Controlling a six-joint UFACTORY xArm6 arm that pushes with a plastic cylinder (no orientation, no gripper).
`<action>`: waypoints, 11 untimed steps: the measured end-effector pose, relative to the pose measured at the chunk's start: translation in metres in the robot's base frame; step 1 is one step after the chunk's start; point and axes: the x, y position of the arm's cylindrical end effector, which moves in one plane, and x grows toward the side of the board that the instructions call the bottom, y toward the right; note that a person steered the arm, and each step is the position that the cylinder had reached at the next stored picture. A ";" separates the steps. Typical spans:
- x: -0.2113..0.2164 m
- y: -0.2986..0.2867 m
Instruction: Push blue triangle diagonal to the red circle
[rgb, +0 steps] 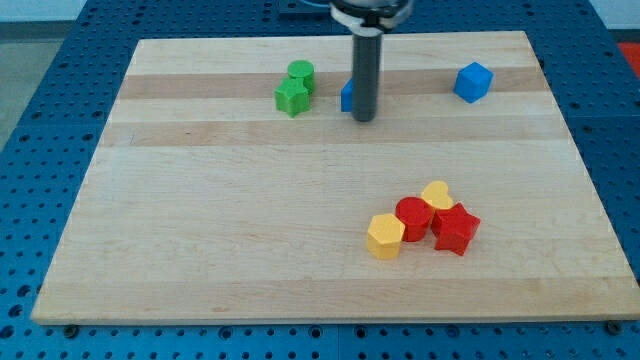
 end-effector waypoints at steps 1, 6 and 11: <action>0.000 0.018; -0.041 -0.028; 0.039 0.011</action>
